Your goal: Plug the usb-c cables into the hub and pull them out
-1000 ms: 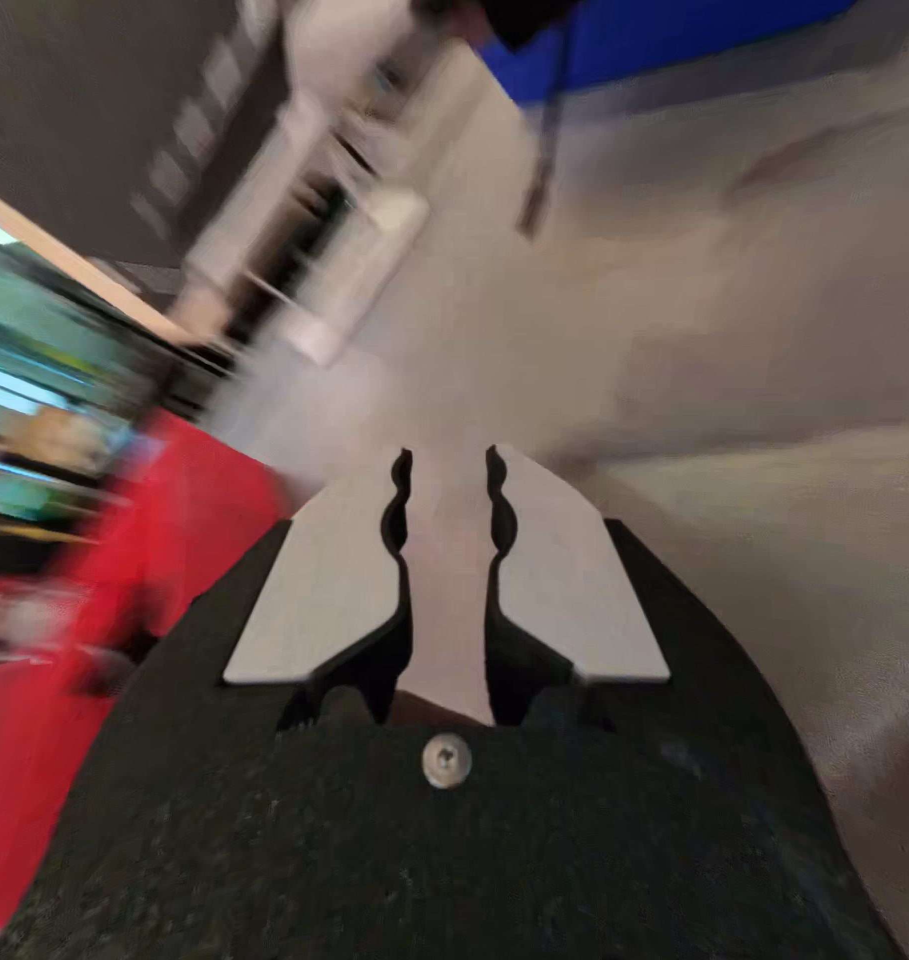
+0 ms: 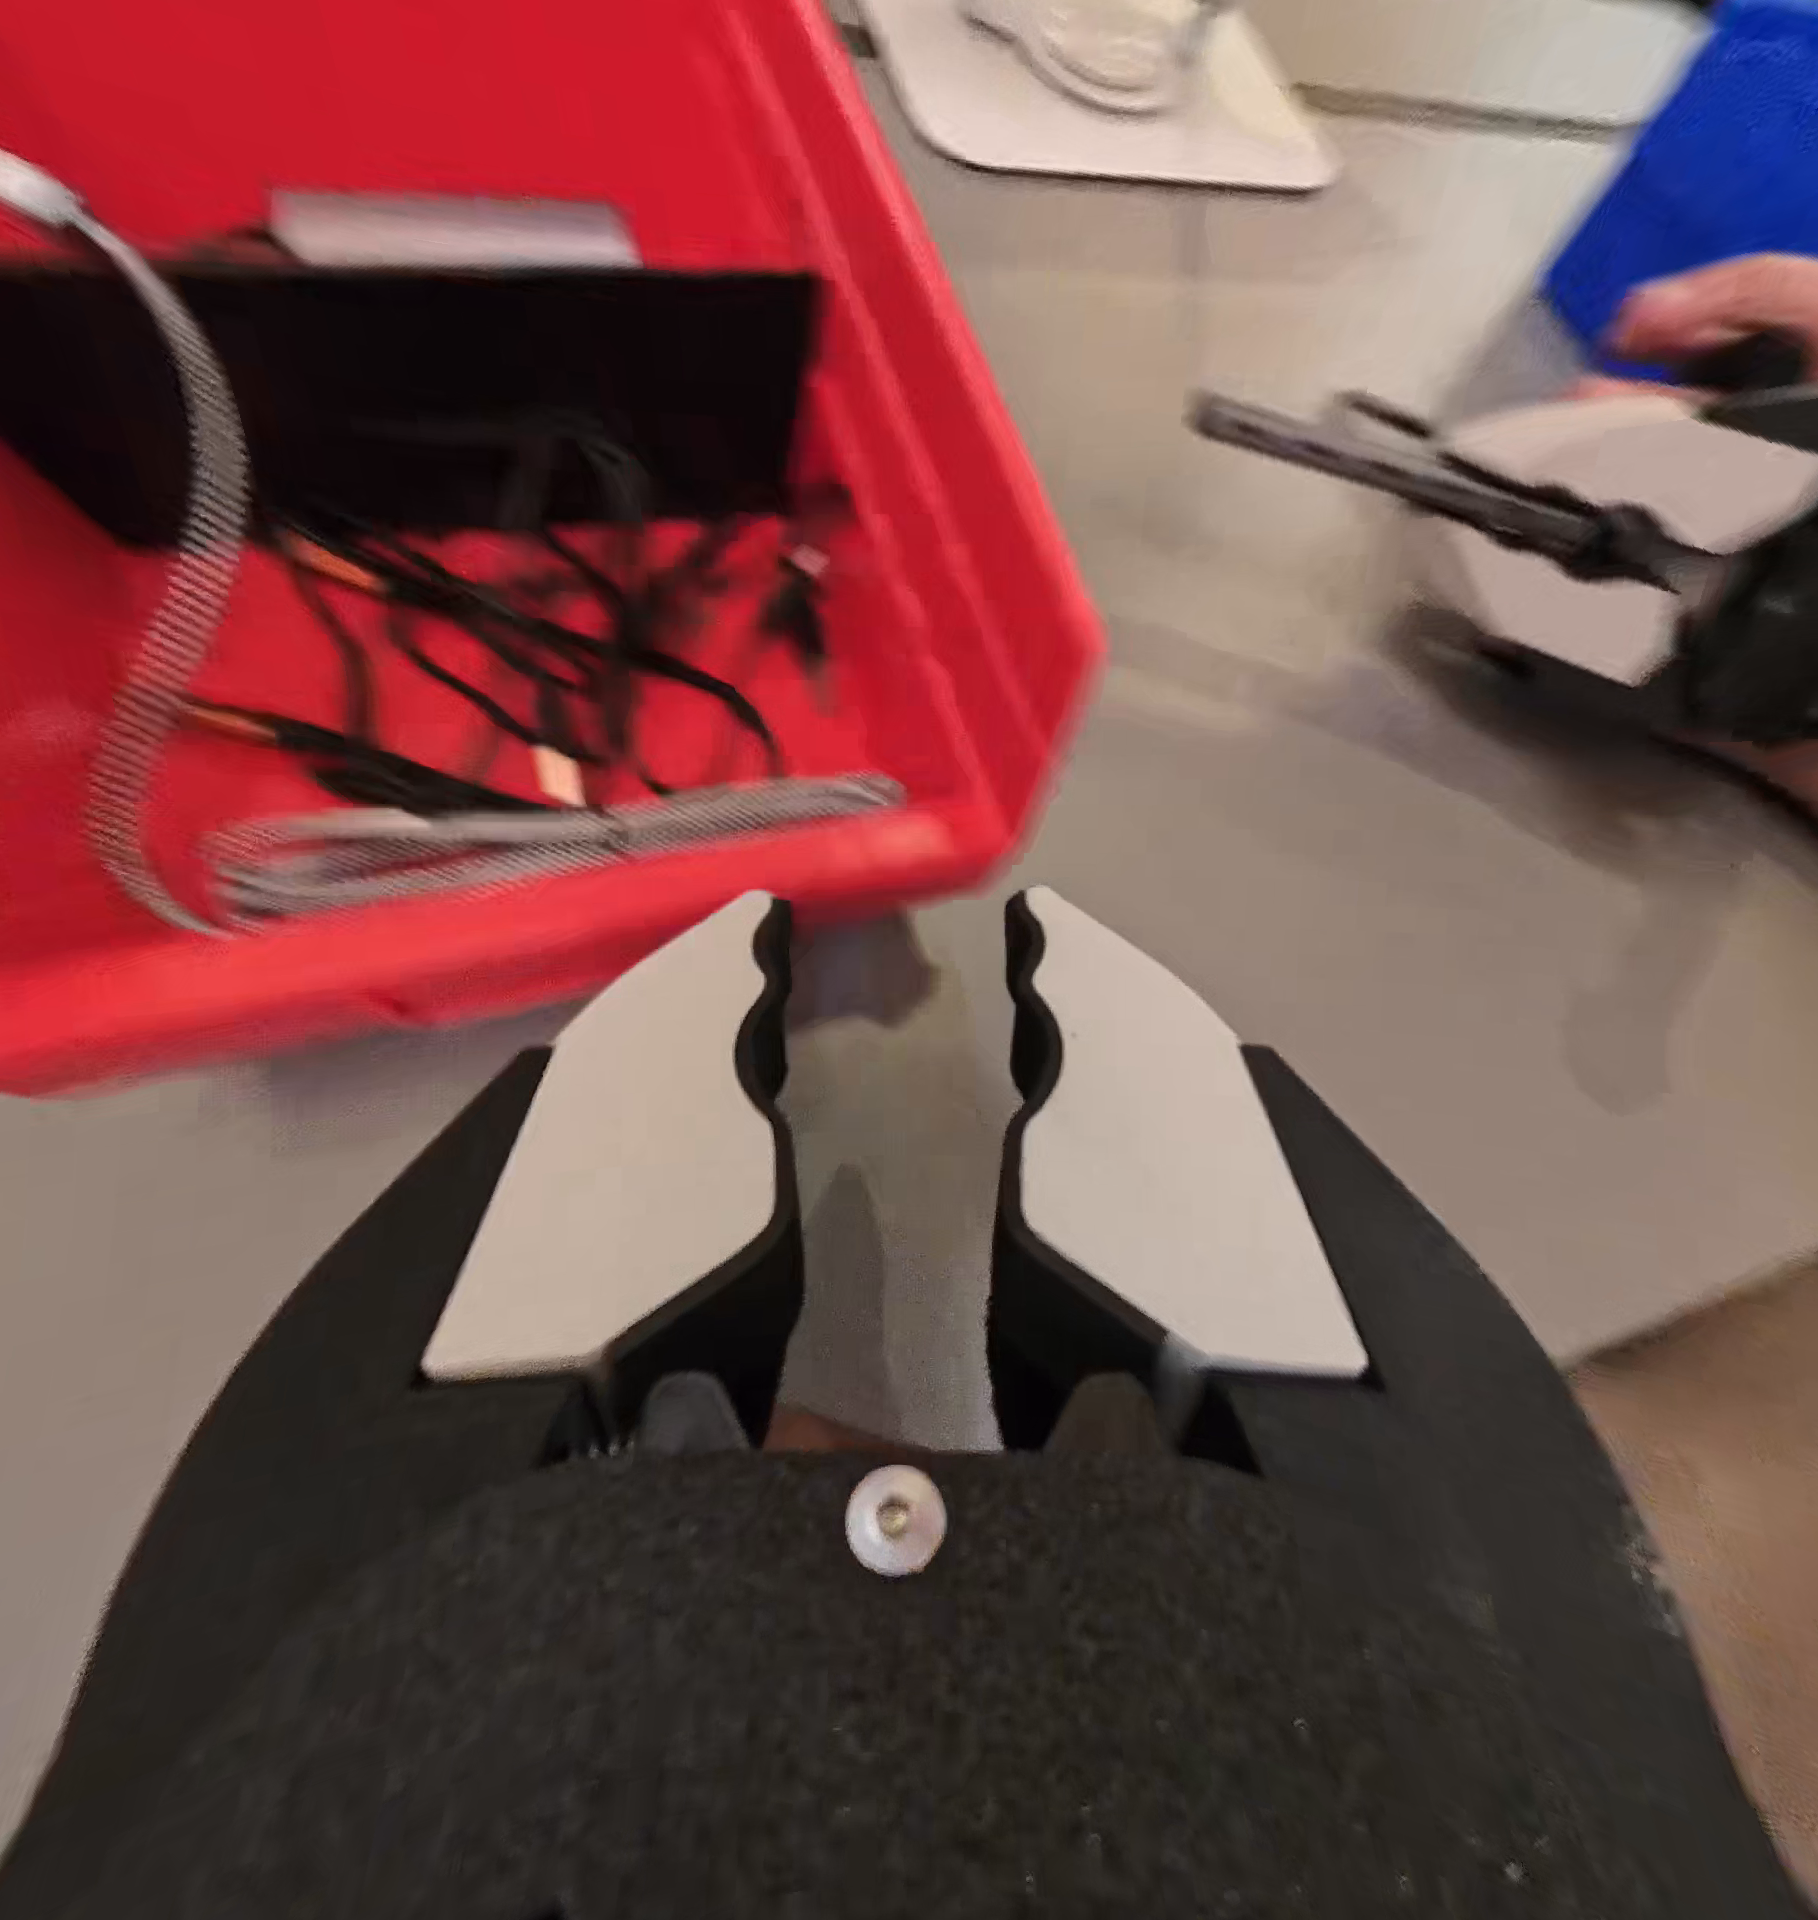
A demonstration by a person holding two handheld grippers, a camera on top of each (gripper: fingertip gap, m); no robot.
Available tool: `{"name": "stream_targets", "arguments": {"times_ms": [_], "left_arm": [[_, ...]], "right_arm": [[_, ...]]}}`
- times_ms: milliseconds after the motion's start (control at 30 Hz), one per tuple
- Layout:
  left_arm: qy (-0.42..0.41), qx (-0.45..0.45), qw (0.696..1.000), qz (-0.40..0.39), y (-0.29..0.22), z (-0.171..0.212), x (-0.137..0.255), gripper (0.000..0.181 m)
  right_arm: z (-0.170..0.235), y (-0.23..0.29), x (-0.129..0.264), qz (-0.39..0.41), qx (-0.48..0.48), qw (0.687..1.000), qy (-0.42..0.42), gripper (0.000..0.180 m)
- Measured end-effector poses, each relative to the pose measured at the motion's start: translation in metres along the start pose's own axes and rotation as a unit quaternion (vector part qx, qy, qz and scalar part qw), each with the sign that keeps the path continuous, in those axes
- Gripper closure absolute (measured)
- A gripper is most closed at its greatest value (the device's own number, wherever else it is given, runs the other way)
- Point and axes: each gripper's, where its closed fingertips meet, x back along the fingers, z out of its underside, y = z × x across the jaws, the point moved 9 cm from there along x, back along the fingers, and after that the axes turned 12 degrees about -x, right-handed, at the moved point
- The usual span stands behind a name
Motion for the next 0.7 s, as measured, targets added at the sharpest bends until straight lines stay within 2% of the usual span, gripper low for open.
{"name": "stream_targets", "arguments": {"times_ms": [133, 267, 300, 333, 367, 400, 533, 700], "left_arm": [[0.096, -0.035, 0.988, -0.118, 0.075, -0.046, -0.028, 0.132], [0.172, -0.047, 0.968, -0.177, 0.114, -0.056, -0.072, 0.131], [0.192, -0.061, 0.958, -0.204, 0.121, -0.054, -0.079, 0.136], [0.206, -0.076, 0.949, -0.225, 0.126, -0.053, -0.084, 0.153], [0.209, -0.089, 0.948, -0.225, 0.126, -0.052, -0.084, 0.178], [0.205, -0.095, 0.947, -0.227, 0.124, -0.054, -0.082, 0.179], [0.16, -0.168, 0.936, -0.266, 0.11, -0.083, -0.044, 0.179], [0.031, -0.208, 0.936, -0.283, 0.079, -0.163, 0.049, 0.179]], "right_arm": [[0.001, -0.002, 0.0, -0.007, -0.015, 1.0, -0.005, 0.17], [0.003, -0.005, 0.002, -0.006, -0.027, 1.0, -0.006, 0.17], [0.003, -0.005, 0.002, -0.006, -0.026, 1.0, -0.005, 0.17], [0.004, -0.005, 0.003, -0.005, -0.025, 1.0, -0.003, 0.17], [0.005, -0.005, 0.004, -0.006, -0.025, 1.0, -0.003, 0.17], [0.005, -0.005, 0.005, -0.006, -0.026, 1.0, -0.004, 0.17], [0.006, -0.008, 0.006, -0.003, -0.031, 1.0, -0.005, 0.17], [0.007, -0.01, 0.007, -0.001, -0.038, 0.999, -0.006, 0.17]]}}
